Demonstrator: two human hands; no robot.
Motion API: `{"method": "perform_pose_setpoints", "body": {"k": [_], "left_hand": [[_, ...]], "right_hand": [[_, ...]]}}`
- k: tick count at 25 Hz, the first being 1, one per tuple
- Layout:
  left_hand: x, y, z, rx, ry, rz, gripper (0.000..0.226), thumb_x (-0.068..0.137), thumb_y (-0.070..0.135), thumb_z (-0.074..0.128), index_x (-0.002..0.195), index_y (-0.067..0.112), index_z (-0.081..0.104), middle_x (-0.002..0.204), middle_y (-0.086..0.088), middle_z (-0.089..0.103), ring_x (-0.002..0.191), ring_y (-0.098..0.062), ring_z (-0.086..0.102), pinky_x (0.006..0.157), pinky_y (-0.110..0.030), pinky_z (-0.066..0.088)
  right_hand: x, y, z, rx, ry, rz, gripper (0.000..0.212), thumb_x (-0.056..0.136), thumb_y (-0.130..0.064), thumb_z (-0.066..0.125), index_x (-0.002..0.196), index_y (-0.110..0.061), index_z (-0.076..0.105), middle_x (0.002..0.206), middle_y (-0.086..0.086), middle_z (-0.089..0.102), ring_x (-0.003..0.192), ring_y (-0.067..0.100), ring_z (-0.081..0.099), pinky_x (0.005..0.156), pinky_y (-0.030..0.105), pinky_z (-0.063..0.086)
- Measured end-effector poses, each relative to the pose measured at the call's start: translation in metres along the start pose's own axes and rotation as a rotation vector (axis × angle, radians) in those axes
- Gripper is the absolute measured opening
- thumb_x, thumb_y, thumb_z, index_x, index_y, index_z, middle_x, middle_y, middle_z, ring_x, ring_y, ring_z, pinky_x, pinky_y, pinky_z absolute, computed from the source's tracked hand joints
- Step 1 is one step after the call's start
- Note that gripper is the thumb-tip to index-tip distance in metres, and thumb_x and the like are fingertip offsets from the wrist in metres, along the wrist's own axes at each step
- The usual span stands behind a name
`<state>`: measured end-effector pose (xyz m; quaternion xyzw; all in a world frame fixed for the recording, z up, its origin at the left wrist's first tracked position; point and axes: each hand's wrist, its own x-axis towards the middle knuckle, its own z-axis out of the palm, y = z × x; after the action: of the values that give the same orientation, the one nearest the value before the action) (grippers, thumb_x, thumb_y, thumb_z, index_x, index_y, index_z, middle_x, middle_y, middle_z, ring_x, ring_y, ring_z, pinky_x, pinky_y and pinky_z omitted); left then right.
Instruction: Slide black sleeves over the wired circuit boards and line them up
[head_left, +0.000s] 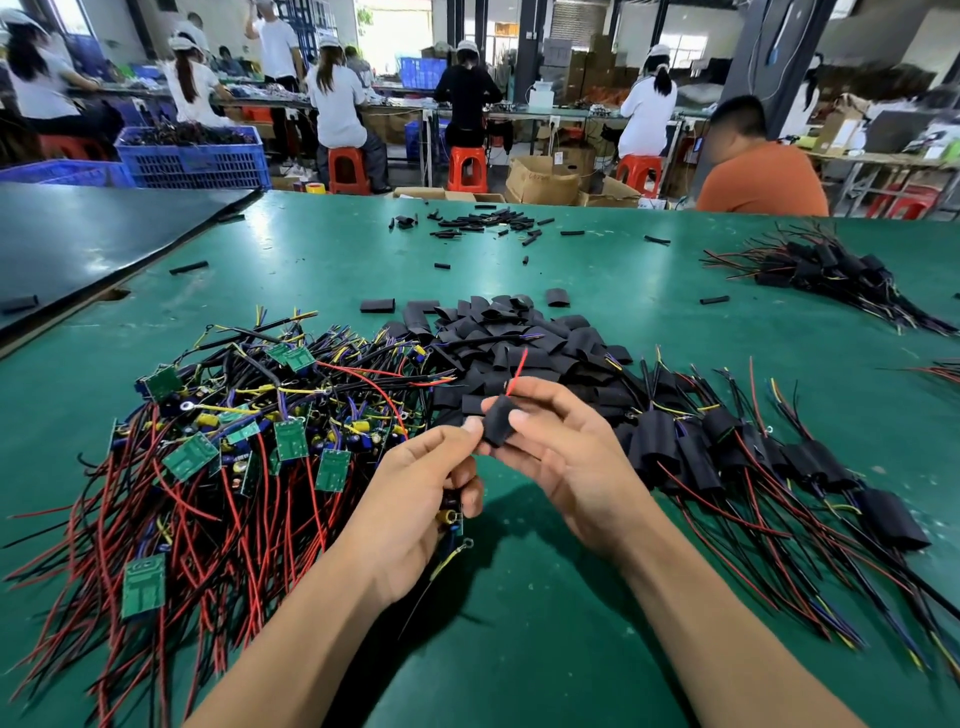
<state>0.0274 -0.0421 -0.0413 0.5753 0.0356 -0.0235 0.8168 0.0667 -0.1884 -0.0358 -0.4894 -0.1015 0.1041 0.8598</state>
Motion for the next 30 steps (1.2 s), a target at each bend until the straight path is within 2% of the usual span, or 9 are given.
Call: {"method": "perform_pose_setpoints", "body": {"k": [4,8,10,12,14,17,21,26,30], "left_hand": [[-0.001,-0.001,0.002,0.024,0.008,-0.055,0.023,0.098,0.028,0.058,0.086,0.008,0.060,0.060,-0.004,0.048,0.053,-0.016,0.048,0.050,-0.024,0.040],[-0.002,0.002,0.002,-0.015,-0.032,-0.105,0.014,0.096,0.019,0.058,0.099,0.006,0.062,0.079,-0.011,0.065,0.069,-0.019,0.064,0.060,-0.025,0.051],[-0.002,0.004,0.000,-0.012,-0.051,-0.147,0.019,0.095,0.015,0.059,0.110,0.003,0.062,0.094,-0.015,0.071,0.078,-0.024,0.069,0.065,-0.028,0.058],[-0.004,0.004,0.000,0.028,-0.081,-0.196,0.021,0.095,0.012,0.061,0.114,0.003,0.060,0.099,-0.019,0.073,0.077,-0.027,0.072,0.066,-0.030,0.060],[-0.006,0.003,0.002,0.030,-0.110,-0.211,0.014,0.093,0.008,0.062,0.106,0.003,0.061,0.091,-0.019,0.074,0.065,-0.025,0.069,0.059,-0.028,0.058],[-0.005,0.004,0.001,0.031,-0.040,-0.168,0.003,0.092,0.007,0.064,0.093,0.006,0.067,0.079,-0.015,0.071,0.052,-0.018,0.060,0.051,-0.022,0.052],[-0.004,0.004,-0.002,0.046,0.024,-0.152,0.007,0.089,0.009,0.068,0.085,0.011,0.073,0.078,-0.015,0.071,0.053,-0.017,0.058,0.056,-0.024,0.049],[-0.002,0.004,-0.001,0.012,0.046,-0.141,0.006,0.090,0.010,0.068,0.093,0.007,0.072,0.077,-0.013,0.071,0.051,-0.017,0.057,0.051,-0.021,0.050],[-0.002,0.008,-0.002,-0.037,-0.013,-0.192,0.010,0.089,0.012,0.064,0.082,0.008,0.071,0.073,-0.011,0.066,0.051,-0.017,0.053,0.051,-0.023,0.049]], "right_hand": [[0.000,0.008,0.003,-0.119,0.085,-0.037,0.025,0.093,0.014,0.055,0.106,-0.005,0.064,0.095,0.009,0.076,0.088,0.021,0.072,0.079,0.029,0.059],[0.003,0.003,0.000,0.049,0.182,-0.075,0.023,0.091,0.017,0.054,0.101,-0.001,0.063,0.091,0.013,0.076,0.083,0.027,0.076,0.073,0.029,0.061],[0.005,-0.006,-0.005,0.126,0.239,-0.096,0.023,0.091,0.015,0.053,0.101,-0.003,0.063,0.089,0.011,0.076,0.084,0.027,0.076,0.070,0.028,0.061],[0.007,-0.014,-0.011,0.175,0.285,-0.124,0.025,0.091,0.015,0.052,0.099,-0.005,0.063,0.088,0.009,0.077,0.083,0.026,0.077,0.069,0.027,0.061],[0.007,-0.018,-0.014,0.123,0.299,-0.146,0.026,0.092,0.016,0.051,0.101,-0.005,0.062,0.087,0.009,0.076,0.083,0.025,0.076,0.069,0.027,0.061],[0.006,-0.014,-0.011,-0.019,0.255,-0.133,0.026,0.092,0.017,0.050,0.105,-0.002,0.061,0.089,0.011,0.076,0.083,0.028,0.076,0.071,0.028,0.060],[0.001,-0.002,-0.004,-0.192,0.178,-0.117,0.026,0.093,0.015,0.052,0.109,-0.003,0.061,0.094,0.012,0.076,0.088,0.029,0.076,0.075,0.028,0.060],[0.002,-0.003,-0.006,-0.282,0.130,-0.076,0.022,0.095,0.006,0.056,0.110,-0.009,0.064,0.098,0.007,0.078,0.088,0.018,0.074,0.074,0.025,0.057],[0.001,-0.010,-0.015,-0.419,-0.023,-0.035,0.019,0.098,-0.009,0.059,0.112,-0.015,0.070,0.105,0.007,0.077,0.082,0.015,0.061,0.062,0.020,0.043]]}}
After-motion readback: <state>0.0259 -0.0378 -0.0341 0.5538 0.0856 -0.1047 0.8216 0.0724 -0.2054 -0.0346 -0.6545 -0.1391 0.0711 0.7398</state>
